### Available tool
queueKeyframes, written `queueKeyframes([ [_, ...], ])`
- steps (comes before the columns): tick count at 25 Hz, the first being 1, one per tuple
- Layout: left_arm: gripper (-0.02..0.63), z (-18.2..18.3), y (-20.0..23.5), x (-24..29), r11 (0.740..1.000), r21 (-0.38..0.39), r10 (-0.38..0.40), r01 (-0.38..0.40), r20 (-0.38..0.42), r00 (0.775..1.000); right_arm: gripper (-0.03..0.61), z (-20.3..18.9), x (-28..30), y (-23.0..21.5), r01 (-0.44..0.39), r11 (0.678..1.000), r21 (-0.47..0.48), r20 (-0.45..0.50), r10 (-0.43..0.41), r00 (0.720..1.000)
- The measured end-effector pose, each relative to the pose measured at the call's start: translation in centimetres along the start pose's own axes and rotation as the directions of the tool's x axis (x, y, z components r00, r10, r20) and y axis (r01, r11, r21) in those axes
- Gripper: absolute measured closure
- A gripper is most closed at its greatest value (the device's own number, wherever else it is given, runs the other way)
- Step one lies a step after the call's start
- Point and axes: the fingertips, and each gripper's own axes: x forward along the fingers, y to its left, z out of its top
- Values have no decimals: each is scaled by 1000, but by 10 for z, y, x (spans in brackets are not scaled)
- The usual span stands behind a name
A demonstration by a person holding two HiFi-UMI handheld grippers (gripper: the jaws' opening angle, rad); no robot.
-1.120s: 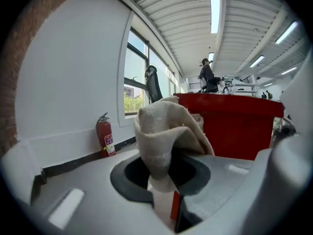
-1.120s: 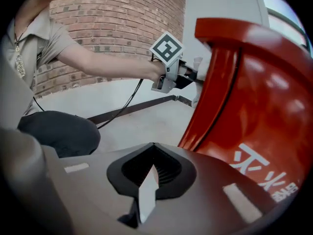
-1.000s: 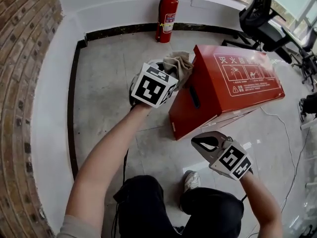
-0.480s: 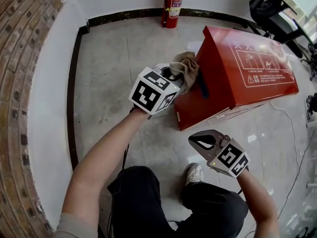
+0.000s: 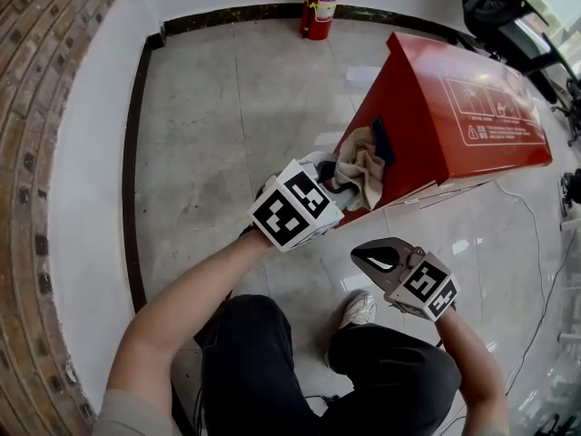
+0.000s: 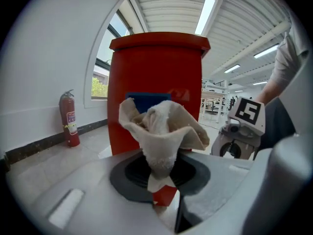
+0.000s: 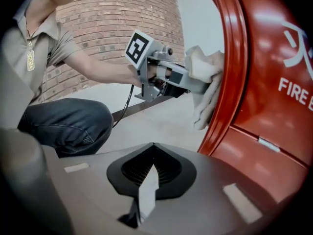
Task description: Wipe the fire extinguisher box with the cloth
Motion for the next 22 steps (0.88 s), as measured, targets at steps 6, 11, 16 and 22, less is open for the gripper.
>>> queueKeyframes([
  [6,538,-28,-41,6,992,-14,-126,126,-46,991,553,-16,2,6,-17,999,28,-48,18,999],
  [11,538,-81,-58,22,985,10,-166,170,-159,973,553,-25,11,17,-53,998,17,-70,55,996],
  [16,538,-90,-29,36,995,-45,-89,85,-116,989,554,-31,14,17,-78,997,0,-74,78,994],
  [22,538,-90,19,45,997,-69,9,-18,-125,992,553,-28,24,7,-88,996,-7,-39,88,995],
])
